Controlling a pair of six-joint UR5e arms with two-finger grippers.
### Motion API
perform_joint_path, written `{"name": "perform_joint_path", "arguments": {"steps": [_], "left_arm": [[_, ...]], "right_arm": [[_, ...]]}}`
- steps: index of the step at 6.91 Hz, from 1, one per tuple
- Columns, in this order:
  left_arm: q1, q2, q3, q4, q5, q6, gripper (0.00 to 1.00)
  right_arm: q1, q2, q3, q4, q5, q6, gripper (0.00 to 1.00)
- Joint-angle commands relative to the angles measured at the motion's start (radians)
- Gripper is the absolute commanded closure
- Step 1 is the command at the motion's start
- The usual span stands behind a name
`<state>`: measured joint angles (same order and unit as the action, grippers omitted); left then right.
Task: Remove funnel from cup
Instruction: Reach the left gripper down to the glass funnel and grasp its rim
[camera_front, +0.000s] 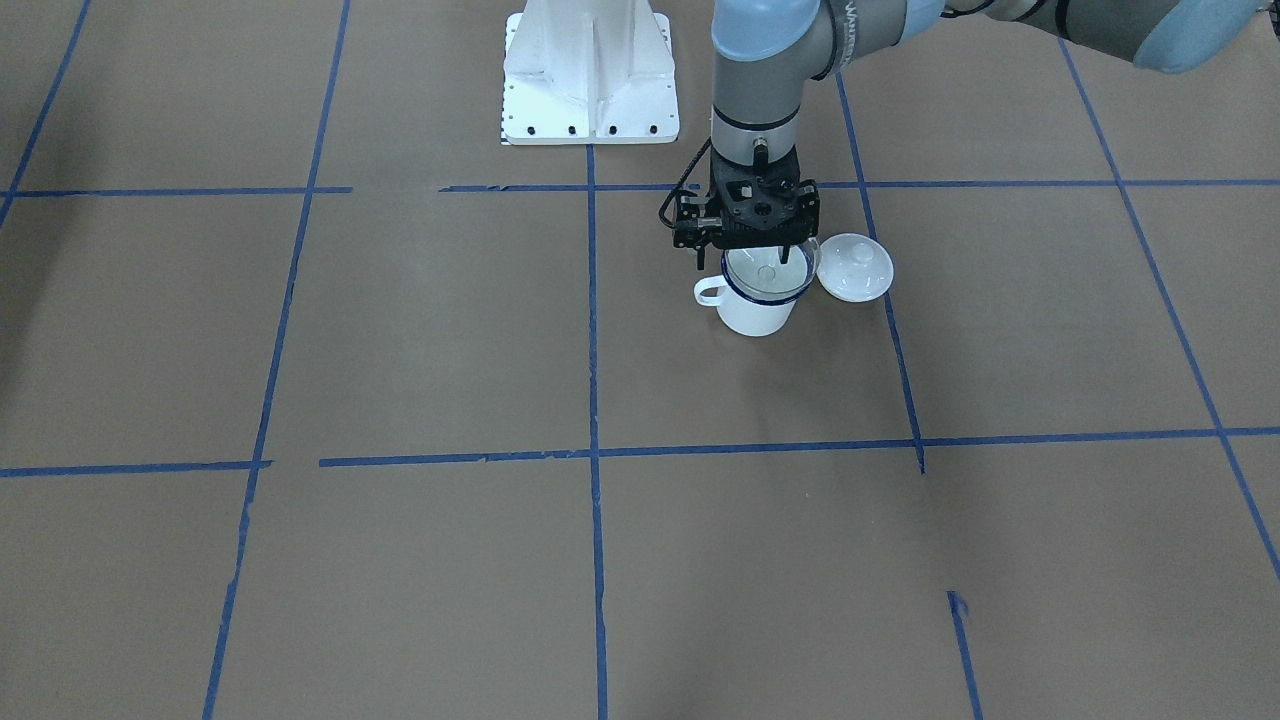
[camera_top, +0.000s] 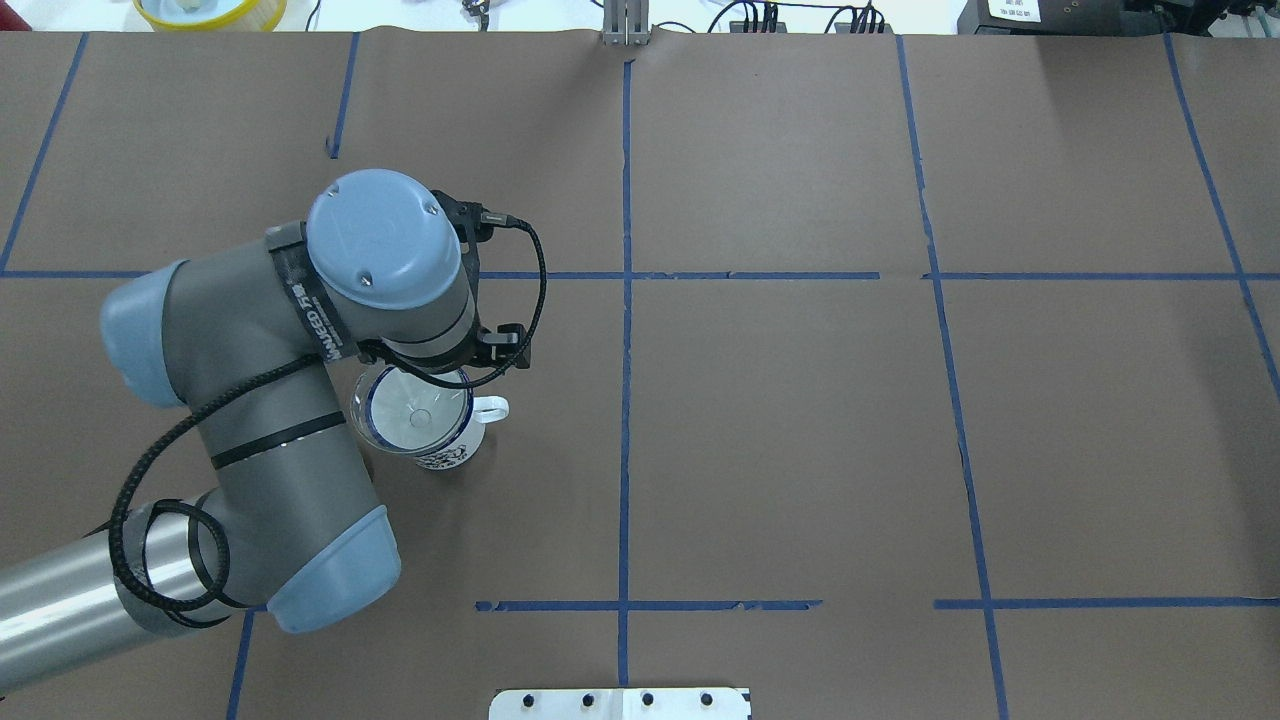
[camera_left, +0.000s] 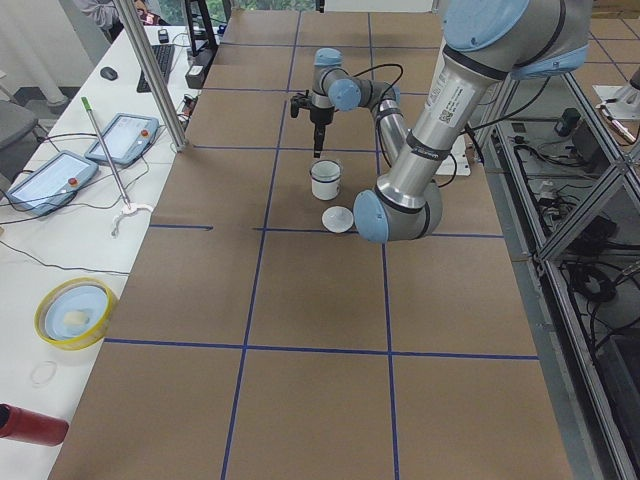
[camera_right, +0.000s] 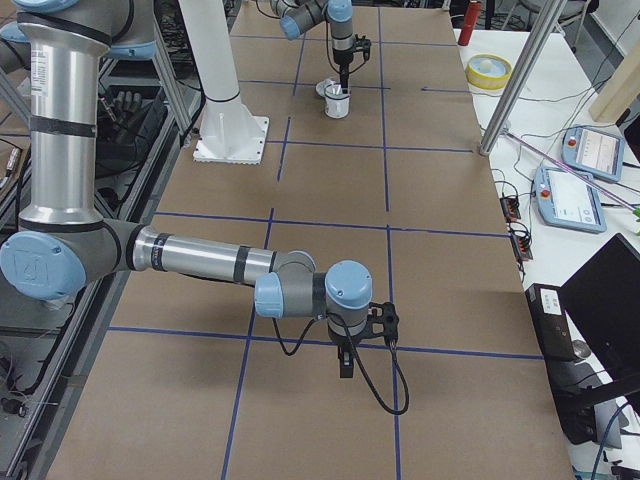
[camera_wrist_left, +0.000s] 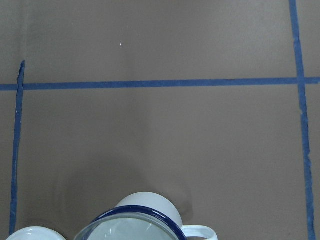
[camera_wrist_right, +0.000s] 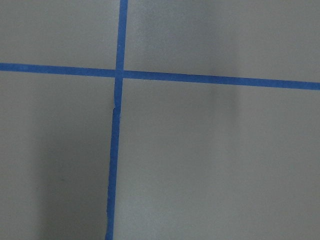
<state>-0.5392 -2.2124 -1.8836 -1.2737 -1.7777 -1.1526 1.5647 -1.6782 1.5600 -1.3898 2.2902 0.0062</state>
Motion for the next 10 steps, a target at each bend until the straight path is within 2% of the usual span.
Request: {"name": "perform_joint_path", "arguments": {"steps": [1,2,3,4,6,7,8,10], "left_arm": [[0.042,-0.001,0.014,0.002,0.026,-0.021,0.08],[0.05,-0.001,0.011,0.0,0.026,-0.021,0.28],[0.047,-0.001,0.008,0.002,0.026,-0.021,0.65],[0.047,0.002,0.009,0.002,0.026,-0.019,0.92],[0.05,0.003,0.009,0.002,0.026,-0.019,0.94],[0.047,0.003,-0.002,0.005,0.026,-0.019,0.99],[0.045,0.002,-0.032,0.029,0.024,-0.018,1.0],[-0.002,-0.003,-0.213,0.146,0.02,-0.004,1.0]], "right_arm": [[0.0,0.0,0.0,0.0,0.0,0.0,0.0],[0.0,0.0,0.0,0.0,0.0,0.0,0.0],[0.0,0.0,0.0,0.0,0.0,0.0,0.0],[0.0,0.0,0.0,0.0,0.0,0.0,0.0],[0.0,0.0,0.0,0.0,0.0,0.0,0.0],[0.0,0.0,0.0,0.0,0.0,0.0,0.0],[0.0,0.0,0.0,0.0,0.0,0.0,0.0],[0.0,0.0,0.0,0.0,0.0,0.0,0.0]]}}
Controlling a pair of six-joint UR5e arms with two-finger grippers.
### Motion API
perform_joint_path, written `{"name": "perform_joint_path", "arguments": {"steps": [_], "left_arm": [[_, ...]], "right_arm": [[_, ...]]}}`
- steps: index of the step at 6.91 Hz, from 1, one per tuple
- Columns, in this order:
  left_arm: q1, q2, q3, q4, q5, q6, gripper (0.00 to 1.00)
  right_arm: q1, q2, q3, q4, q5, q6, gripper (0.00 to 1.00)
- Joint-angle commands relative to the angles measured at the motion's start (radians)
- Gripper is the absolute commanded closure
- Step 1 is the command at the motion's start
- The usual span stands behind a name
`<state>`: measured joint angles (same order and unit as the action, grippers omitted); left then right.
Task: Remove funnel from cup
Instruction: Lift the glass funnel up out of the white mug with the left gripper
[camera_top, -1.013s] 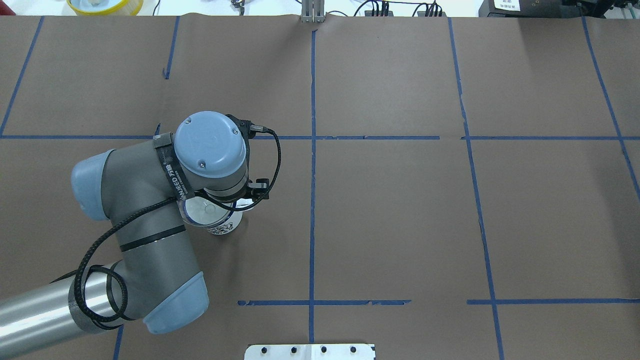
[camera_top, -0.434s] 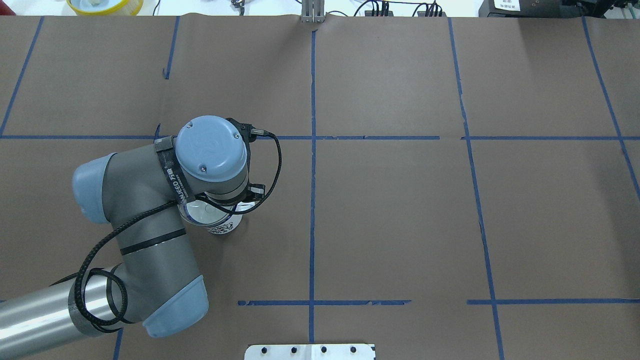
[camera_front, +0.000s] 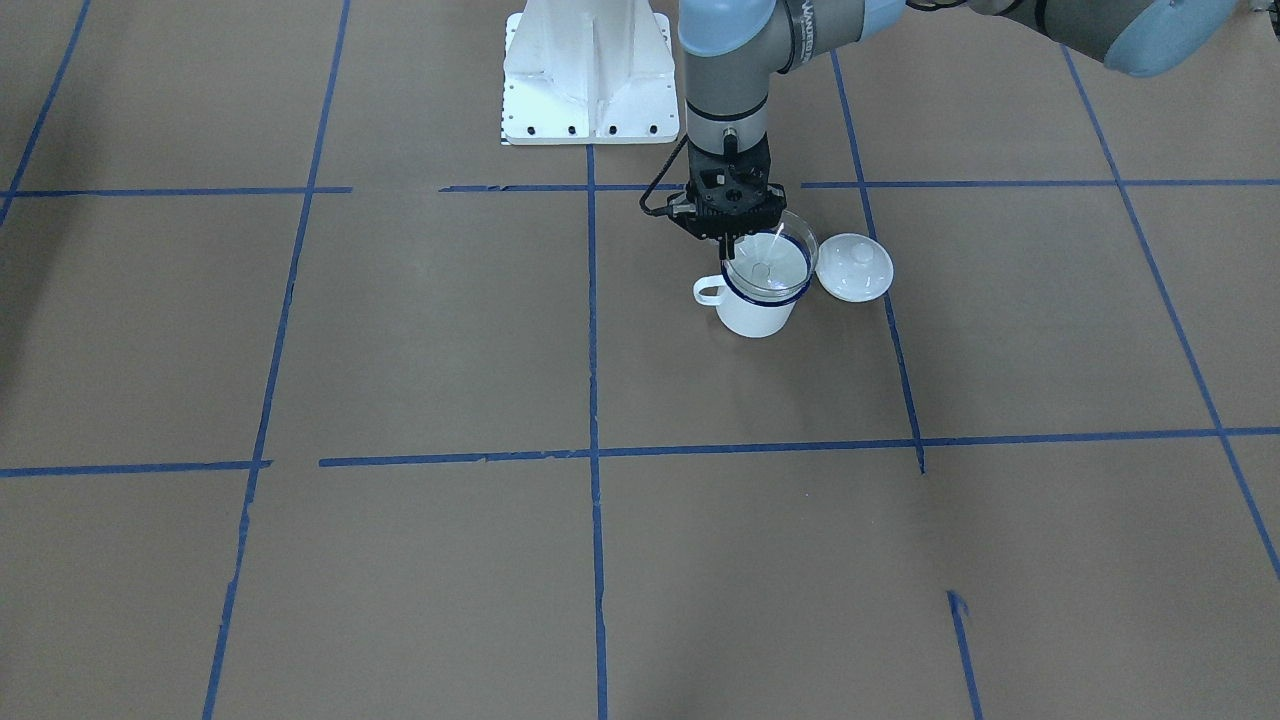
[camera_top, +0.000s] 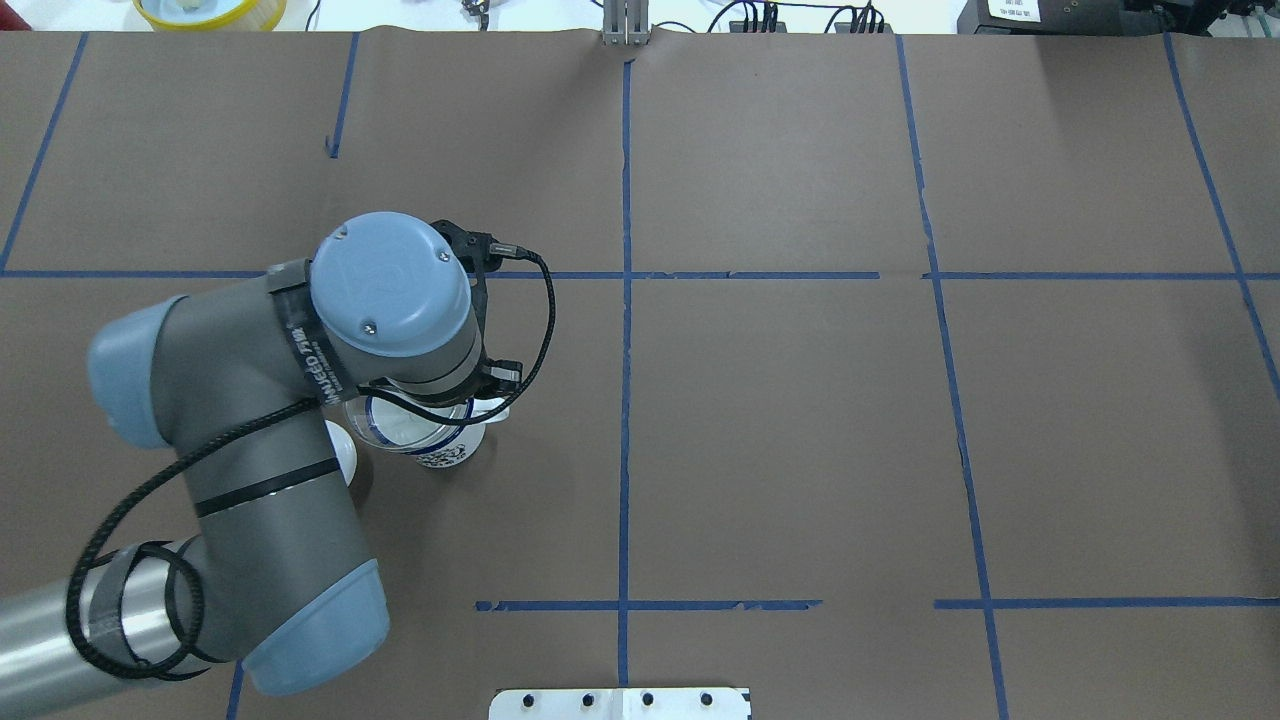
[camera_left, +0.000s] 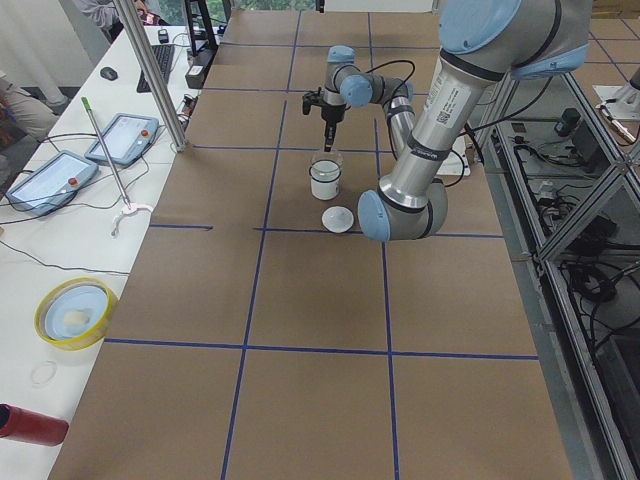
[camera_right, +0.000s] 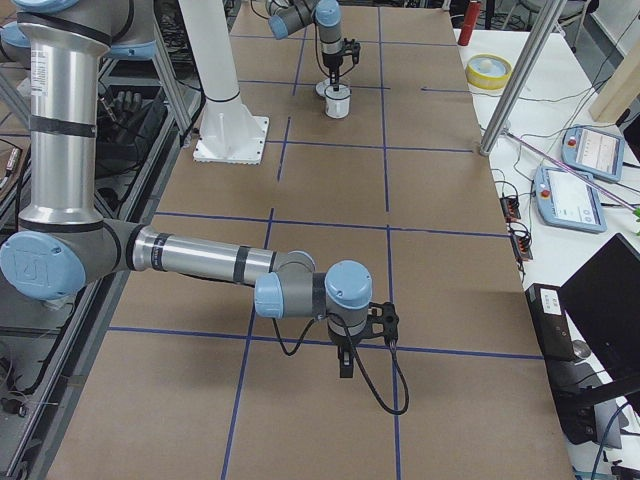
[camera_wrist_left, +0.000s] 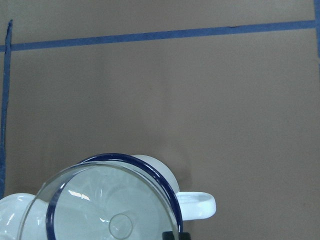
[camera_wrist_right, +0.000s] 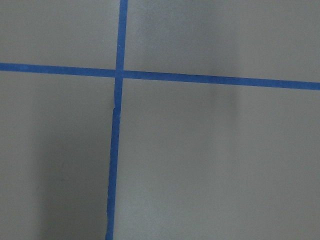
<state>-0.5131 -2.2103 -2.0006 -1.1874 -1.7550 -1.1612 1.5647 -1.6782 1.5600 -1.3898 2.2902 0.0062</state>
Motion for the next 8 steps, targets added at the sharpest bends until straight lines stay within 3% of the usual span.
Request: {"name": "perform_joint_path", "arguments": {"steps": [1,3,5,8], "left_arm": [[-0.06,-0.002,-0.145,0.051,-0.004,-0.036,1.0],[-0.132,0.055,-0.083,-0.26,0.052,-0.405,1.0],[-0.172,0.096,0.108,-0.662,0.243,-0.741,1.0],[-0.183,0.081,0.455,-1.007,0.481,-1.054,1.0]], "right_arm": [[0.0,0.0,0.0,0.0,0.0,0.0,0.0],[0.0,0.0,0.0,0.0,0.0,0.0,0.0],[0.0,0.0,0.0,0.0,0.0,0.0,0.0],[0.0,0.0,0.0,0.0,0.0,0.0,0.0]]}}
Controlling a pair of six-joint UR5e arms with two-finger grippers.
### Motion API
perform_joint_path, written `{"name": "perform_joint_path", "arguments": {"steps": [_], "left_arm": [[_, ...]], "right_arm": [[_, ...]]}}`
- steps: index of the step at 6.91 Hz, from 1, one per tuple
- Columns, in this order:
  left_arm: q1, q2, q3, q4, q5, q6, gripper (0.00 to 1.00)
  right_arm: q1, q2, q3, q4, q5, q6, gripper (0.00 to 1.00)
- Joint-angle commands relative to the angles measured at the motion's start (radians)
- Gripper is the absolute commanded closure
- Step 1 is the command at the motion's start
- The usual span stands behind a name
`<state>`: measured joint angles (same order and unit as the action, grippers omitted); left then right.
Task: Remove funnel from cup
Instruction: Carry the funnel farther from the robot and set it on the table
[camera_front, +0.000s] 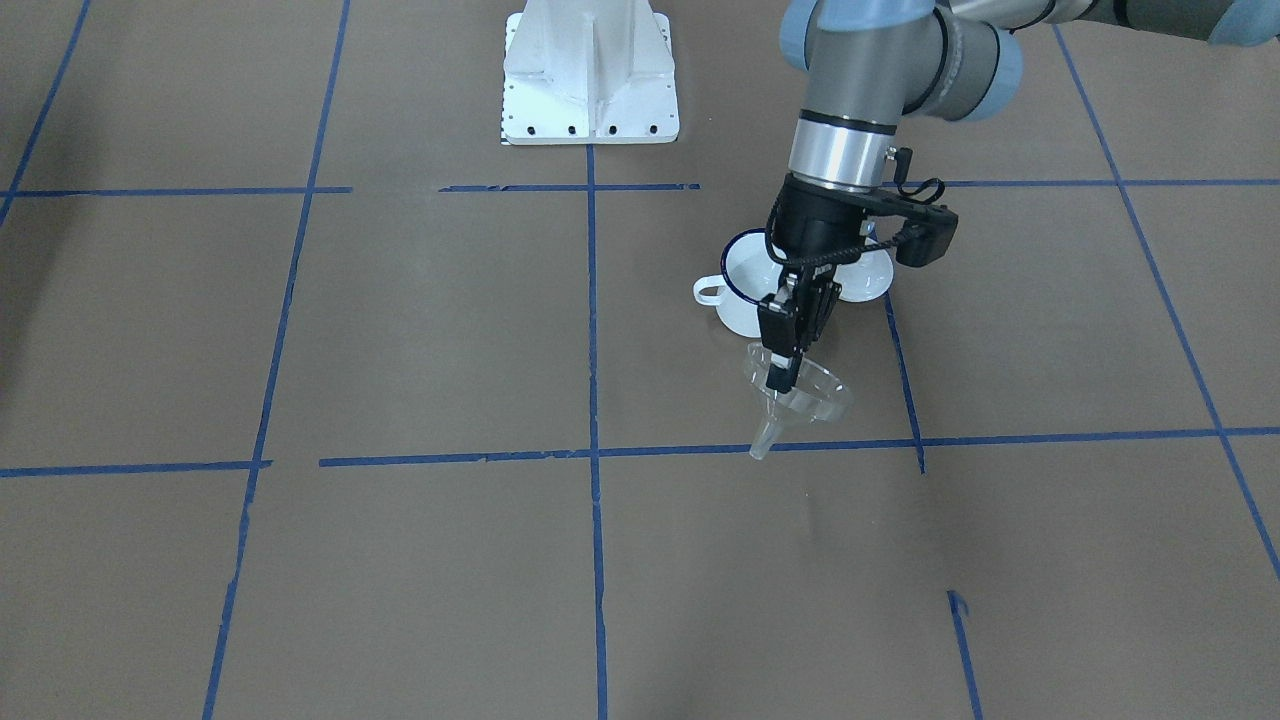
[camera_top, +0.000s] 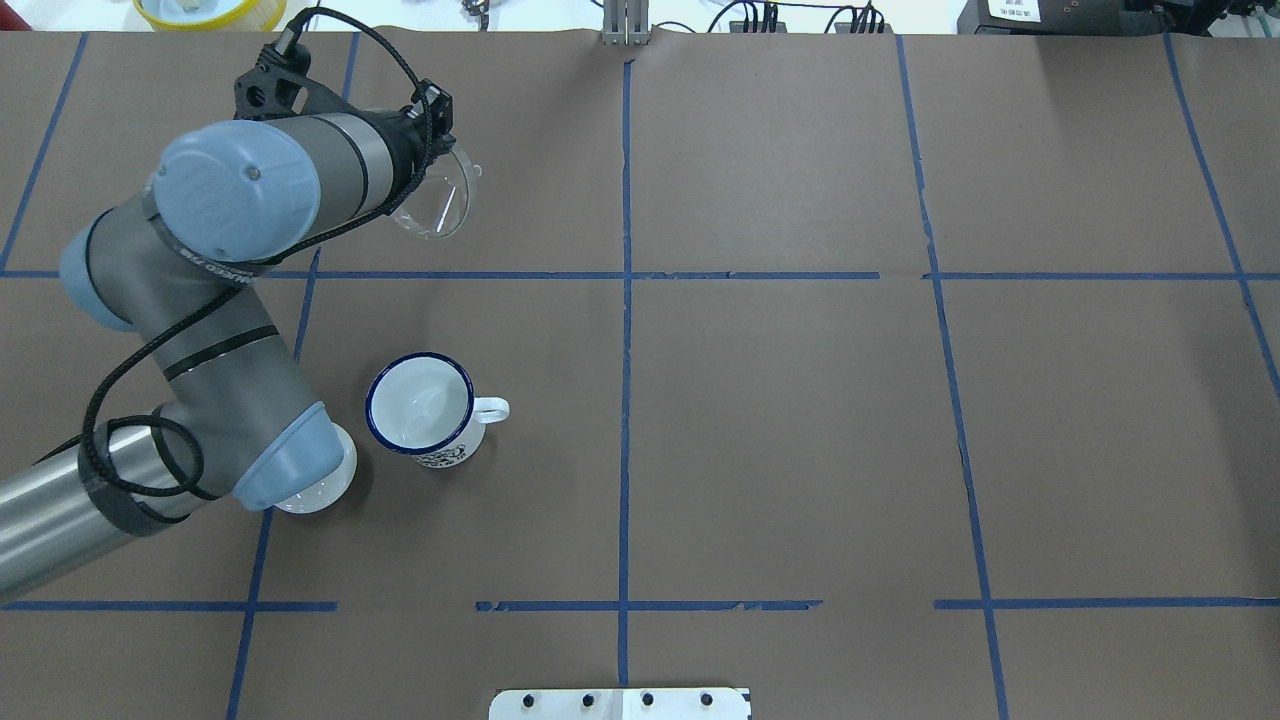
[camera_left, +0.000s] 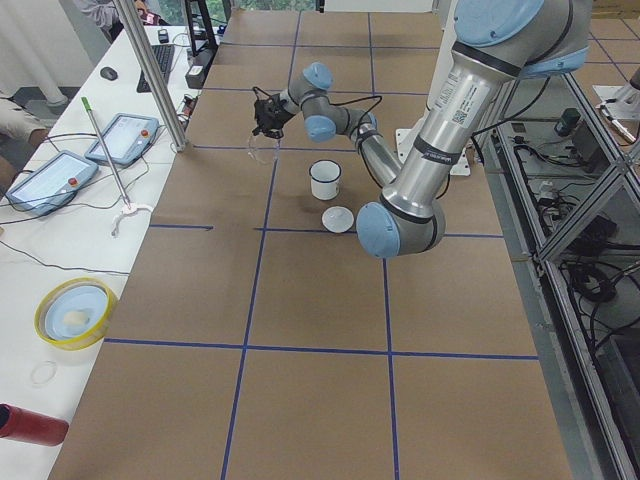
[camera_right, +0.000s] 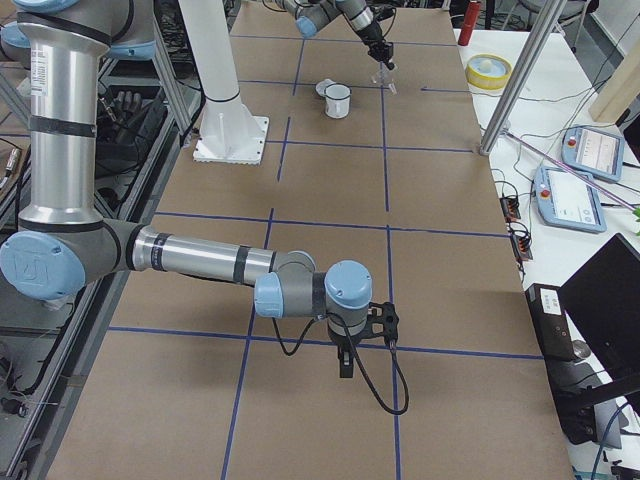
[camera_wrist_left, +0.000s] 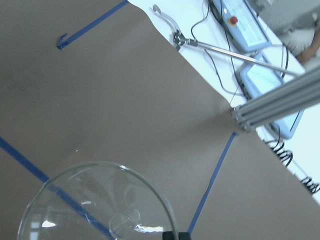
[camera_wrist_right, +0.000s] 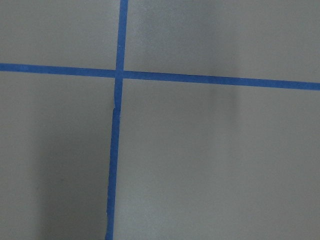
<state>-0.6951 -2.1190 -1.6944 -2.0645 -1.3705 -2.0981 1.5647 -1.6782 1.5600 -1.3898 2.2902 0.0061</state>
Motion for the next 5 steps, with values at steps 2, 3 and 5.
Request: {"name": "perform_joint_path", "arguments": {"steps": [2,3,5], "left_arm": [[0.0,-0.059,0.348,-0.251,0.206,-0.195,1.0],[0.003,-0.076,0.398,-0.269,0.208,-0.197,1.0],[0.011,-0.076,0.435,-0.293,0.208,-0.194,0.9]], "right_arm": [[0.0,0.0,0.0,0.0,0.0,0.0,0.0],[0.0,0.0,0.0,0.0,0.0,0.0,0.0],[0.0,0.0,0.0,0.0,0.0,0.0,0.0]]}}
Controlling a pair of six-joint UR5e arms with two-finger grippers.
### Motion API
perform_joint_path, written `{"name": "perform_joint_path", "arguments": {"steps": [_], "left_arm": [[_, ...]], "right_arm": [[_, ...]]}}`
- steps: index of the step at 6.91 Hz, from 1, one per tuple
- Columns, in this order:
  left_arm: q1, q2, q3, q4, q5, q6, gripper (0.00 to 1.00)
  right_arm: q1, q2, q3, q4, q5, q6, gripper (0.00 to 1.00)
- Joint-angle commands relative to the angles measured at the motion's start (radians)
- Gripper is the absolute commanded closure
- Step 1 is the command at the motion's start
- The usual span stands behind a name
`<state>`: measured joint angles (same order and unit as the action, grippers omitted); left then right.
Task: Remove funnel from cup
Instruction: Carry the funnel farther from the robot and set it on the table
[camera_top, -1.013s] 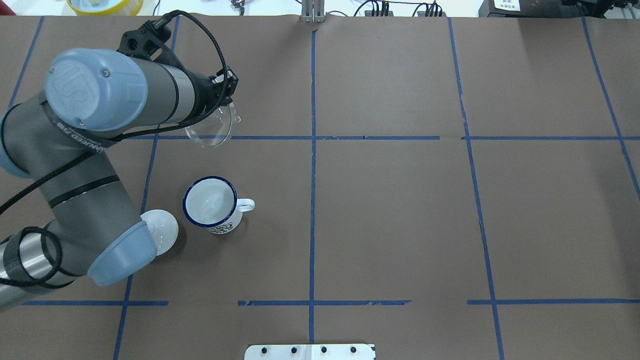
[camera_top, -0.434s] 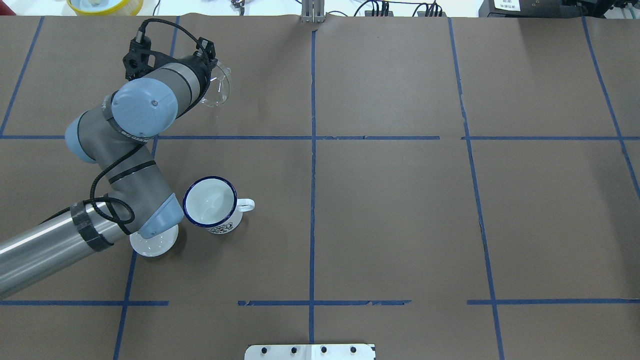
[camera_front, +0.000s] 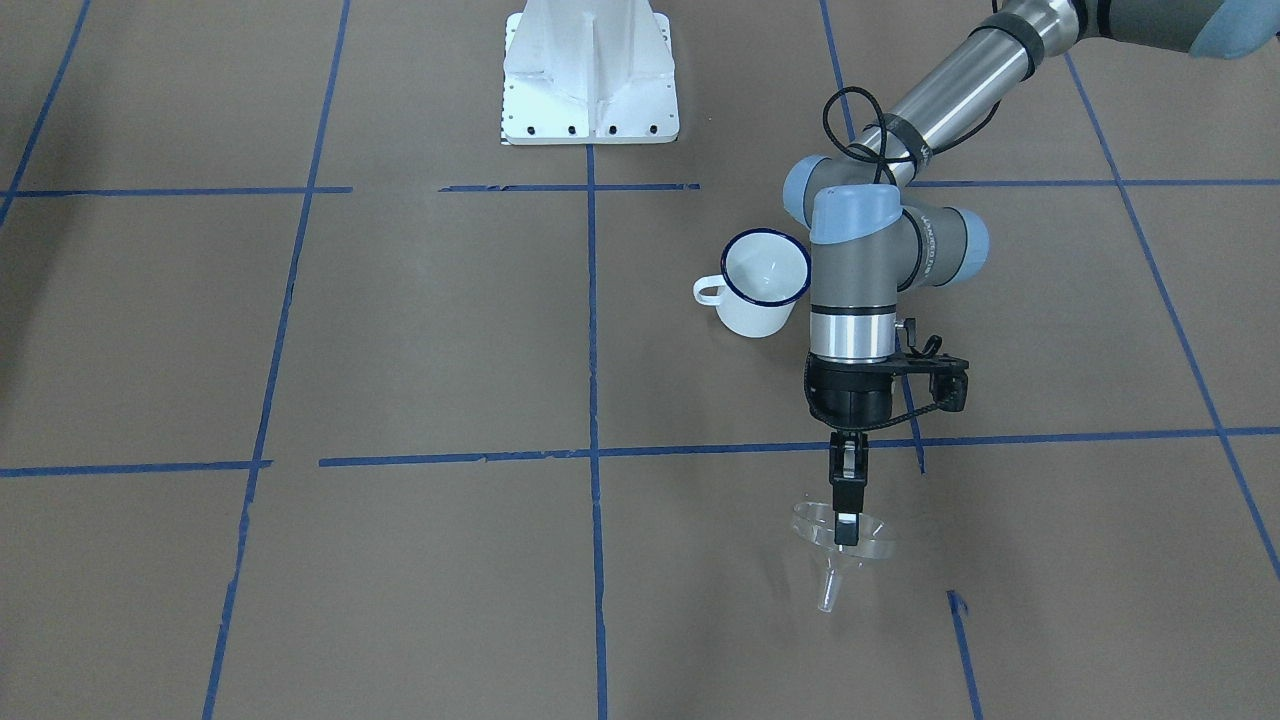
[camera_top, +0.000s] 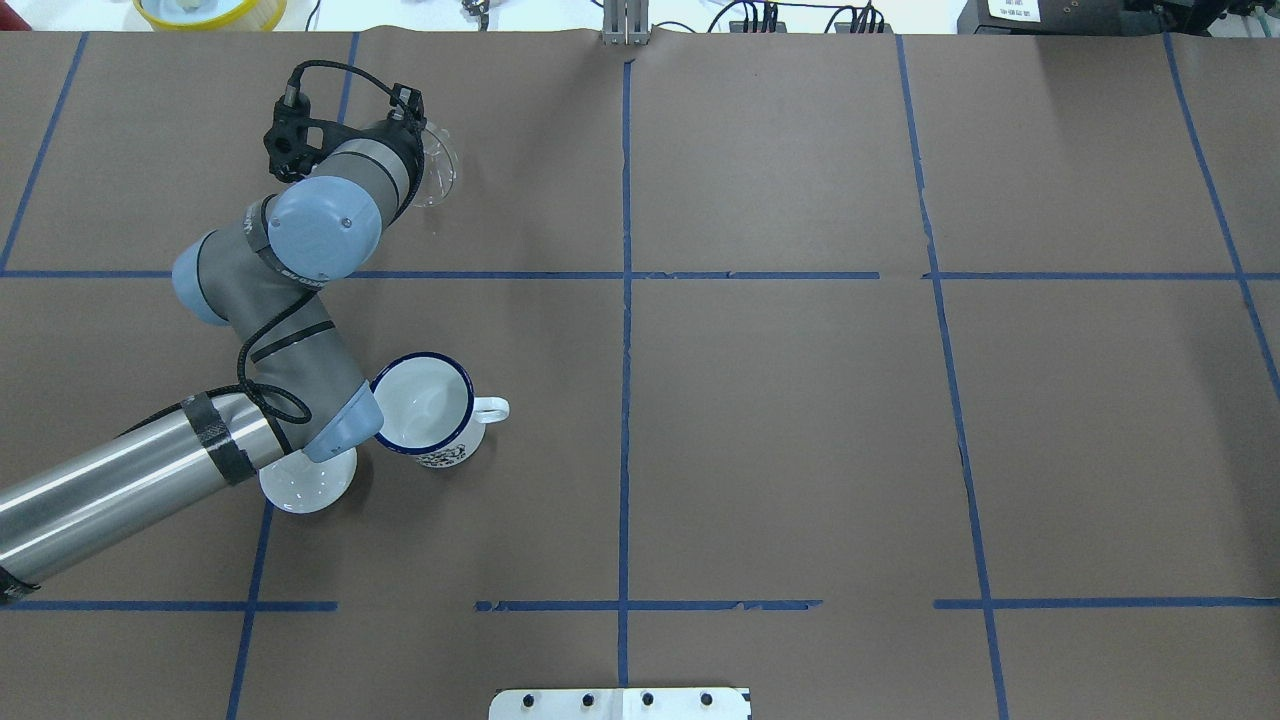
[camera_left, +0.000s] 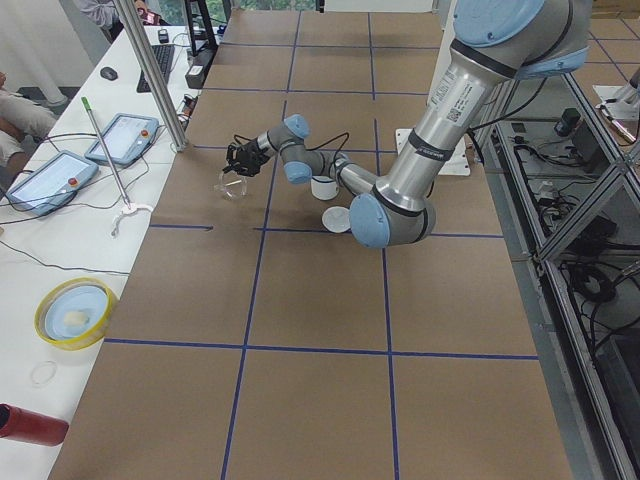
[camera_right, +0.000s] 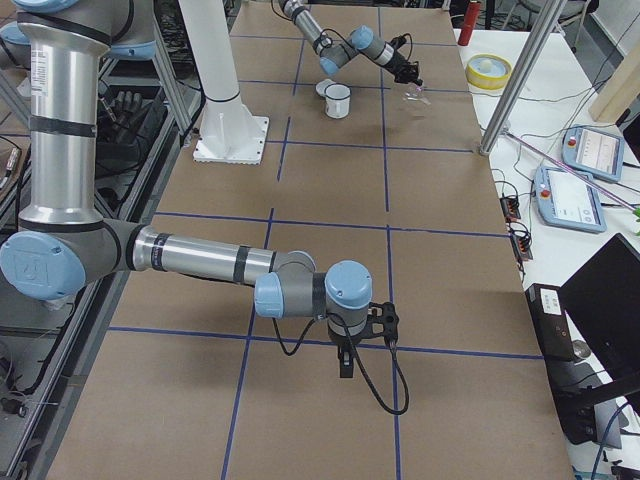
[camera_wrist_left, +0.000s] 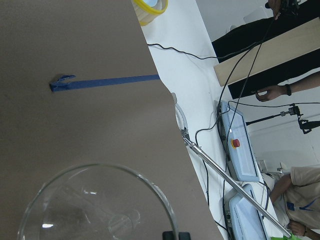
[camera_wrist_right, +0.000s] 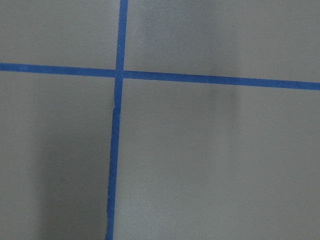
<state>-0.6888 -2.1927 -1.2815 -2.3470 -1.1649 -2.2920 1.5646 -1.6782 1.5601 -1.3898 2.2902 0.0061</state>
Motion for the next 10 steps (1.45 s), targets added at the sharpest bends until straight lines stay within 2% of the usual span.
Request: {"name": "perform_joint_path", "arguments": {"steps": [1,2,3,4,5,6,7,8,10], "left_arm": [[0.011,-0.002,0.024,-0.011,0.002,0.002,0.8],[0.011,-0.002,0.021,-0.011,0.001,0.022,0.59],[0.008,-0.001,0.016,-0.012,0.001,0.099,0.01],[0.0,0.007,-0.013,-0.014,-0.009,0.159,0.0],[-0.014,0.022,-0.104,-0.011,-0.063,0.313,0.0],[-0.015,0.118,-0.224,-0.003,-0.217,0.512,0.0],[-0.034,0.207,-0.355,0.0,-0.322,0.683,0.0],[-0.075,0.288,-0.457,0.07,-0.473,0.911,0.0],[-0.144,0.461,-0.655,0.168,-0.663,1.255,0.0]], "right_arm": [[0.0,0.0,0.0,0.0,0.0,0.0,0.0],[0.0,0.0,0.0,0.0,0.0,0.0,0.0],[0.0,0.0,0.0,0.0,0.0,0.0,0.0],[0.0,0.0,0.0,0.0,0.0,0.0,0.0],[0.0,0.0,0.0,0.0,0.0,0.0,0.0],[0.0,0.0,0.0,0.0,0.0,0.0,0.0],[0.0,0.0,0.0,0.0,0.0,0.0,0.0],[0.0,0.0,0.0,0.0,0.0,0.0,0.0],[0.0,0.0,0.0,0.0,0.0,0.0,0.0]]}}
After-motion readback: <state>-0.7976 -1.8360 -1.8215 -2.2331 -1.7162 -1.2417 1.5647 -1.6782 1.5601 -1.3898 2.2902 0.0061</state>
